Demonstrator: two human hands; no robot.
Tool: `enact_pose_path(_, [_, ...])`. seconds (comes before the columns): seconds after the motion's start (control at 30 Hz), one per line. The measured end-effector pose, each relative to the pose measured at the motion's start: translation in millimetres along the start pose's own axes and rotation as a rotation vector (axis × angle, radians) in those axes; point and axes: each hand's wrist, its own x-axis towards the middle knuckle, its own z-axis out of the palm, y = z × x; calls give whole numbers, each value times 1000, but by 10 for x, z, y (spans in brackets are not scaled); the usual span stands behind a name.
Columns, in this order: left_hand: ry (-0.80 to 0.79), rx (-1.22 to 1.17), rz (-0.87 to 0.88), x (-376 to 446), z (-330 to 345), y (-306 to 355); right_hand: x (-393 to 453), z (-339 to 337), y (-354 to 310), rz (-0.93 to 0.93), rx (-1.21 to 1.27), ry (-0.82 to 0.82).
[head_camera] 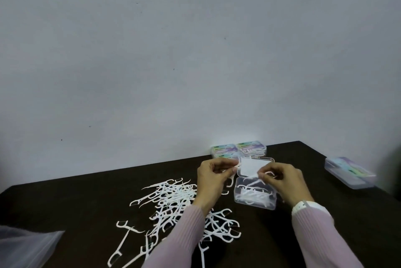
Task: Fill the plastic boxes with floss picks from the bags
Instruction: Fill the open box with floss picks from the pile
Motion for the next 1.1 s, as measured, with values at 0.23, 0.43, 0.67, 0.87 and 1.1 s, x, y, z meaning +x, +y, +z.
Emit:
enact_pose_path(0.23, [-44, 20, 1, 96, 230, -128, 31, 84, 117, -43, -44, -55])
enact_pose_path(0.43, [-132, 149, 28, 77, 335, -223, 56, -26, 214, 26, -61, 114])
enact_pose_path(0.67, [-163, 257, 60, 44, 333, -248, 38, -97, 256, 85, -90, 56])
enact_pose_path(0.87, [-162, 424, 105, 12, 244, -309, 16, -112, 242, 122, -156, -81])
enact_pose_path(1.1, [-183, 528, 165, 19, 203, -362, 23, -69, 219, 129, -320, -210])
